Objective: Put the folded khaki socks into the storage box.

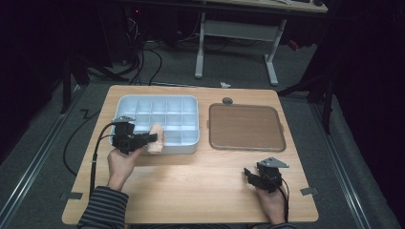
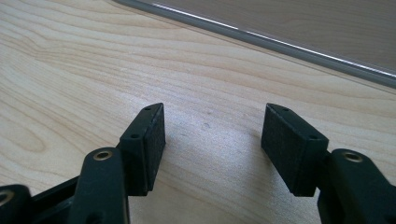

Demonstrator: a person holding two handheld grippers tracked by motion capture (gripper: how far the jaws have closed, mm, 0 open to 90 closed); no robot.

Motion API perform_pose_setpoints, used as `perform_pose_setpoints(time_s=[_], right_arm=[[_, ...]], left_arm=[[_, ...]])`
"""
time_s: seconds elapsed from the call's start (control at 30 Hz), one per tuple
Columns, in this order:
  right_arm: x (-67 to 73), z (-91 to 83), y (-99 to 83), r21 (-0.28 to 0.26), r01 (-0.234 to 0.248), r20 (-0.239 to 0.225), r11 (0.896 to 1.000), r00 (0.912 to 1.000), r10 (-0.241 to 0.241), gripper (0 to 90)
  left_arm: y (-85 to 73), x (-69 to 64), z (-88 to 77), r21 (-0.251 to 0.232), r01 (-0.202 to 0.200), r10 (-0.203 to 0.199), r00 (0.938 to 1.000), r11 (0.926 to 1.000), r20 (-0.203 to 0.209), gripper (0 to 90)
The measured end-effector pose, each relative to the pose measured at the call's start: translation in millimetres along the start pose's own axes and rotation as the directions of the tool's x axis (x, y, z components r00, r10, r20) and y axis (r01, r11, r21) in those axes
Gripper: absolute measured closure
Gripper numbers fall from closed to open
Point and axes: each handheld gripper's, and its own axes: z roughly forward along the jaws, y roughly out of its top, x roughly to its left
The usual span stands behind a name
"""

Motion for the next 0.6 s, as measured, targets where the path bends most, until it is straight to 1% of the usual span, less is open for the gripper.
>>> perform_pose_setpoints(time_s=[0.07,0.1,0.17,0.23,0.27,0.37,0.4,0.47,0.5,0.57,0.6], right_arm=[[-0.1,0.0,0.0,0.000,0.001,0.000,1.000,1.0000,-0.001,40.0],[-0.1,0.0,0.0,0.000,0.000,0.000,1.000,1.0000,0.000,40.1],[0.1,0.0,0.0,0.000,0.001,0.001,1.000,1.0000,-0.001,40.0],[0.1,0.0,0.0,0.000,0.000,0.001,1.000,1.0000,0.000,40.0],[-0.1,0.1,0.0,-0.001,0.004,0.002,1.000,1.0000,-0.004,40.0],[0.1,0.0,0.0,0.000,0.001,0.002,1.000,1.0000,-0.001,40.0],[0.1,0.0,0.0,0.000,0.001,0.001,1.000,1.0000,-0.001,40.0],[-0.1,0.1,0.0,0.000,0.003,0.001,1.000,1.0000,-0.003,40.1],[0.1,0.0,0.0,0.000,0.000,0.001,1.000,1.0000,0.000,40.1],[0.1,0.0,0.0,0.001,0.000,0.001,1.000,1.0000,0.000,40.0],[-0.1,0.1,0.0,0.000,0.003,0.000,1.000,1.0000,-0.003,40.0]], left_arm=[[1.6,0.7,0.5,-0.005,0.004,-0.004,1.0000,1.0000,0.001,75.8],[2.8,2.3,1.3,-0.007,0.016,-0.015,0.9998,0.9999,0.013,75.8],[5.4,3.8,3.5,0.000,0.010,-0.010,1.0000,1.0000,-0.002,75.8],[8.2,4.1,5.4,0.002,0.010,-0.010,0.9999,1.0000,-0.004,75.8],[11.7,3.5,7.1,0.009,0.000,0.000,0.9999,1.0000,-0.013,75.8],[14.3,4.1,8.9,0.009,0.002,-0.002,0.9999,1.0000,-0.010,75.8],[16.9,4.1,11.6,0.017,-0.009,0.009,0.9996,0.9998,-0.027,75.8],[18.2,4.5,13.2,0.021,-0.009,0.009,0.9995,0.9997,-0.029,75.8],[20.8,4.7,16.4,0.031,-0.017,0.019,0.9989,0.9994,-0.043,75.7],[21.6,5.8,17.7,0.030,-0.011,0.012,0.9993,0.9995,-0.036,75.8],[21.9,7.3,19.1,0.032,0.000,0.001,0.9996,0.9995,-0.030,75.8]])
